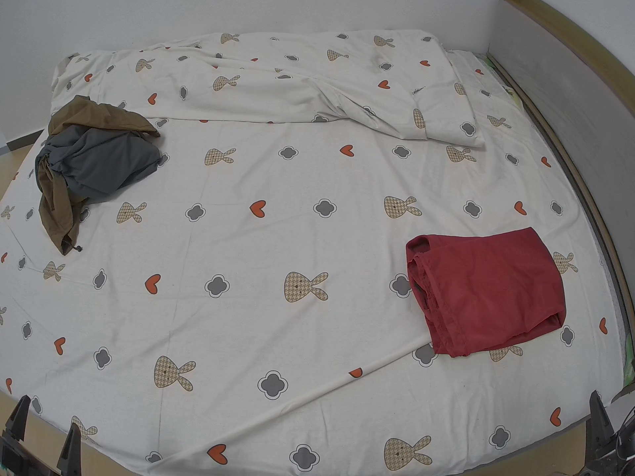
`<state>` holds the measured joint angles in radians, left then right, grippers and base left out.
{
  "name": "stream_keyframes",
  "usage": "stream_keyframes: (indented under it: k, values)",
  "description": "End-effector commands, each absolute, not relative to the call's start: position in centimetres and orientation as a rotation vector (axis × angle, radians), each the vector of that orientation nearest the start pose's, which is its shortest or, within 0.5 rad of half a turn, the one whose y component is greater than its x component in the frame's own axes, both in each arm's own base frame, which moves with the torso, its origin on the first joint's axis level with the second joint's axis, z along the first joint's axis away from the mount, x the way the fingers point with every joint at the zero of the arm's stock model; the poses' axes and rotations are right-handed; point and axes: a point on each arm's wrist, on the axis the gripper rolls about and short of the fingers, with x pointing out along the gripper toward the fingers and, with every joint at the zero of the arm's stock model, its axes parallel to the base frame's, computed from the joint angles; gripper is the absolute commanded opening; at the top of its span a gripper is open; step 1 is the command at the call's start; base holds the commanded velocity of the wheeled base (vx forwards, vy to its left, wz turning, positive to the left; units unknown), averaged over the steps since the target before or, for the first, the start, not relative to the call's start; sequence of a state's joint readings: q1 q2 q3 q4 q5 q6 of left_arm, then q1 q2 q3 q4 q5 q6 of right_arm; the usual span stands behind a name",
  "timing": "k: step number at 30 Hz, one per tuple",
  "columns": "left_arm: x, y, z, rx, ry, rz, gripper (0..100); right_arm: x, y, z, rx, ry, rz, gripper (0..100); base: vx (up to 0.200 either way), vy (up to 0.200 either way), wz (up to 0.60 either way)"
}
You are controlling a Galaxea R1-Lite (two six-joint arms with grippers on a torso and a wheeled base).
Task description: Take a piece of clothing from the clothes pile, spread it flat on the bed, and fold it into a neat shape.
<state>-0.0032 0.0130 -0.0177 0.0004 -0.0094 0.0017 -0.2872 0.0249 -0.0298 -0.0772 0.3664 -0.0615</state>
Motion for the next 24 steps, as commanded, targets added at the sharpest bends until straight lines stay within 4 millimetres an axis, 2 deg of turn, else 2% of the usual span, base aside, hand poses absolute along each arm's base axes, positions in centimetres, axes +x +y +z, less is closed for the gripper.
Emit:
stream_keyframes:
  k: [1,4,6,8,12,15,19,24]
  values:
    - [-2.3,0.0,7.6,0.002,0.002,-0.012,100,-1.8,1.3,8.4,-0.075,-0.041,0.055,100,0.0,0.0,0.0]
    - [-2.3,0.0,7.6,0.002,0.002,-0.012,100,-0.4,0.4,8.7,-0.023,0.138,-0.004,100,0.0,0.0,0.0]
    - [-2.3,0.0,7.6,0.002,0.002,-0.012,100,-0.7,0.4,8.6,-0.013,0.104,-0.02,100,0.0,0.0,0.0]
    - [-2.3,0.0,7.6,0.002,0.002,-0.012,100,-1.8,0.4,8.5,-0.012,-0.015,-0.002,100,0.0,0.0,0.0]
    - [-2.3,0.0,7.6,0.002,0.002,-0.012,100,-1.7,0.3,8.5,-0.003,0.0,-0.025,100,0.0,0.0,0.0]
    - [-2.3,0.0,7.6,0.002,0.002,-0.012,100,-1.8,0.0,7.6,0.003,0.08,-0.058,100,0.0,0.0,0.0]
    - [-2.3,0.0,7.6,0.002,0.002,-0.012,100,-2.3,0.0,7.7,0.0,-0.011,0.002,100,0.0,0.0,0.0]
    - [-2.3,0.0,7.6,0.002,0.002,-0.012,100,-2.3,0.0,7.7,0.002,-0.012,-0.002,100,0.0,0.0,0.0]
